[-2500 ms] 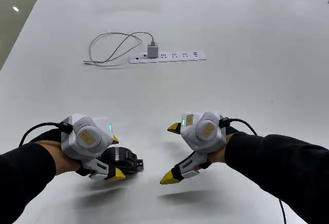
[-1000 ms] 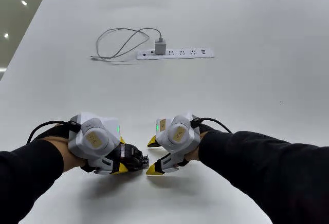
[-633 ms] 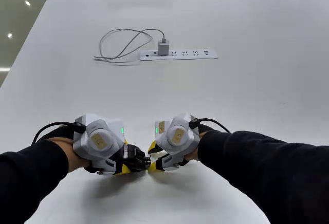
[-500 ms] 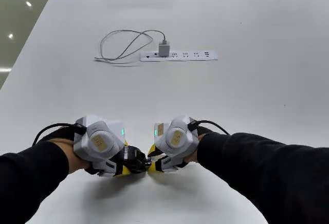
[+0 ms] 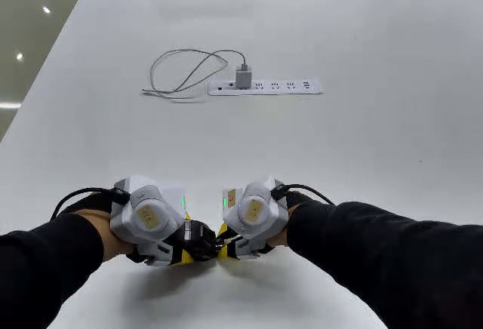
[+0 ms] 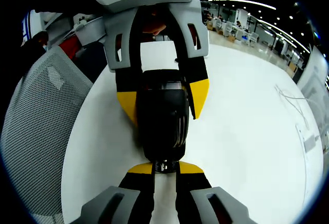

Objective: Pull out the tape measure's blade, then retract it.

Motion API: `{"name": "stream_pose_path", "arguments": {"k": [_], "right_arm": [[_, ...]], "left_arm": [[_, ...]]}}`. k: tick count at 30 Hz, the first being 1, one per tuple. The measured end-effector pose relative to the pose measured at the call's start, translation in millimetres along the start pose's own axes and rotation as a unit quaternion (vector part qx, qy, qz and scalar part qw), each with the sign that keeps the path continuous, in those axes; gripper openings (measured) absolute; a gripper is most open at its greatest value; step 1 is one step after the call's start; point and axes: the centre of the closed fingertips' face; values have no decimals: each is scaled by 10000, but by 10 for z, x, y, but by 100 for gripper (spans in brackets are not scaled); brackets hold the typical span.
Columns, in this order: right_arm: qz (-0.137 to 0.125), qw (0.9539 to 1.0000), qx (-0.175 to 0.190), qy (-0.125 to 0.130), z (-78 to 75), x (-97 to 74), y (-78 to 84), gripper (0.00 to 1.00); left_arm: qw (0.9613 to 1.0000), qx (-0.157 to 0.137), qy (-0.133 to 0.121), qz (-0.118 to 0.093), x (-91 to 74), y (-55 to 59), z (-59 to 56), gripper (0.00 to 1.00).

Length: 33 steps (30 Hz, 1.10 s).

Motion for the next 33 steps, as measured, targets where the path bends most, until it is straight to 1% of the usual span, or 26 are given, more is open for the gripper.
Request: {"name": "stream_pose_path", "arguments": {"k": [1,2,5,8,10,11,33], "right_arm": [[-22,9999,-124,-21,0,0,0,11],[-66,9999,-137,-38,4,-6,8,10],[-188,9997,-135,-45,-5,-12,6,10],[-315,9995,12,-16,-8,-20,2,9],[-349,9994,-69,-6,-3,-16,1,9],[-359,9993,-38,0,-10,-12,-1,9],[-289,9996,10,26,-14,-90,68,10]], "left_arm": [[10000,7,0,-2,0,3,0,34],[10000,31,3,-2,0,6,1,34],[10000,22,12,-12,-1,11,-1,34],[10000,26,21,-75,-7,17,-1,34],[10000,38,21,-79,-6,14,-4,33],[10000,51,22,-69,-5,13,-7,33],[10000,81,35,-34,-9,20,-9,34]]}}
Point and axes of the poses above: the centre of the closed fingertips' face, and the gripper's own axes: x roughly forward along the fingers, z roughly to its left, y roughly out of its underside, and after that the axes turned 10 degrees about -z, right-handed
